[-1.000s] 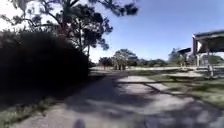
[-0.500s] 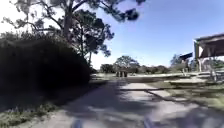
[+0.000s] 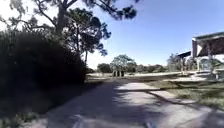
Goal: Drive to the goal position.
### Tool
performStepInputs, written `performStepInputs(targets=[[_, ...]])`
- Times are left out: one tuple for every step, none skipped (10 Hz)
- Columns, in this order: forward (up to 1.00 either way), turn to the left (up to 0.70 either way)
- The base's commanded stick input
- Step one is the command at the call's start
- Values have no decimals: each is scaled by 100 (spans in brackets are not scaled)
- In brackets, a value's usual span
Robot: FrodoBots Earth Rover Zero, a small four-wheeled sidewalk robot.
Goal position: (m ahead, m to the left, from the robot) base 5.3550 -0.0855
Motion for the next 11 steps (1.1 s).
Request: performStepInputs(targets=[[70, 0], [70, 0], [70, 0], [70, 0], [70, 0], [70, 0], [70, 0], [70, 0], [70, 0], [70, 0], [70, 0]])
